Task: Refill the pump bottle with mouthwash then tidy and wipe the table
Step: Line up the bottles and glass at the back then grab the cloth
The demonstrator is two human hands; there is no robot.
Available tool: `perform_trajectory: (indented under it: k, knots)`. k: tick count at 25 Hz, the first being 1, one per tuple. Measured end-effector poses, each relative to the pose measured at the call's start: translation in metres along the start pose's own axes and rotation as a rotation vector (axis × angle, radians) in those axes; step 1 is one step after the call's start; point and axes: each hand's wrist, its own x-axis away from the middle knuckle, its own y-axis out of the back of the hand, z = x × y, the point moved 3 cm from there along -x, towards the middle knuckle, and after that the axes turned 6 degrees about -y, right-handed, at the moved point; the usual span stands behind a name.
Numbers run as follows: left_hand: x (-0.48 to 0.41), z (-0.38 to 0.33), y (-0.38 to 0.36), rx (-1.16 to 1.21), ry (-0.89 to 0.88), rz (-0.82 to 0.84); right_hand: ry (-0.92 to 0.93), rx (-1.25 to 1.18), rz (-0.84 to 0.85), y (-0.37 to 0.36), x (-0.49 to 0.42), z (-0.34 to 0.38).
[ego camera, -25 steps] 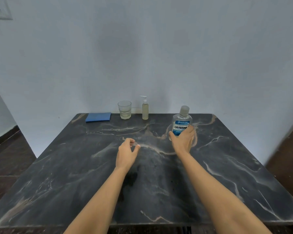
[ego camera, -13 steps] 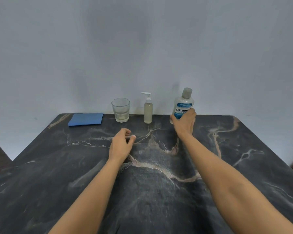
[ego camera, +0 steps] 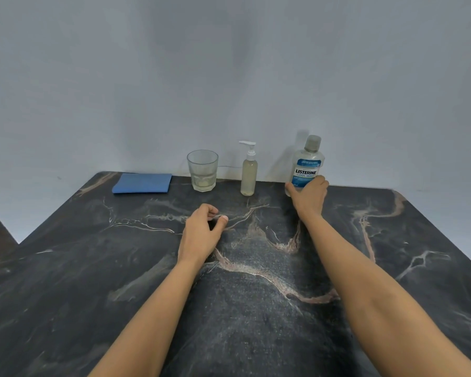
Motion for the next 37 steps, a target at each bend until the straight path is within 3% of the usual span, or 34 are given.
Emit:
perform_trajectory:
  k: [4,7,10,15,22,30,37]
  knots:
    - [0.004,-0.008,0.009,0.102,0.029,-0.093,-0.088,0.008,0.071,0.007,0.008,0.003]
    - [0.012,-0.016,0.030,0.211,0.090,-0.196,-0.096,0.045,0.010,0.018,0.039,0.013]
    - [0.026,-0.008,0.061,0.192,0.139,-0.185,0.128,0.060,0.022,0.019,0.082,0.033]
    - [0.058,0.036,0.148,-0.030,0.172,-0.119,0.523,0.037,0.349,-0.013,0.156,0.096]
    - [0.072,0.066,0.176,-0.056,0.195,-0.166,0.708,0.182,0.640,-0.115,0.198,0.171]
    - [0.067,0.075,0.170,-0.072,0.133,-0.114,0.701,0.342,0.600,-0.205,0.191,0.209]
    - [0.066,0.076,0.170,-0.106,0.138,-0.117,0.766,0.475,0.546,-0.199,0.194,0.210]
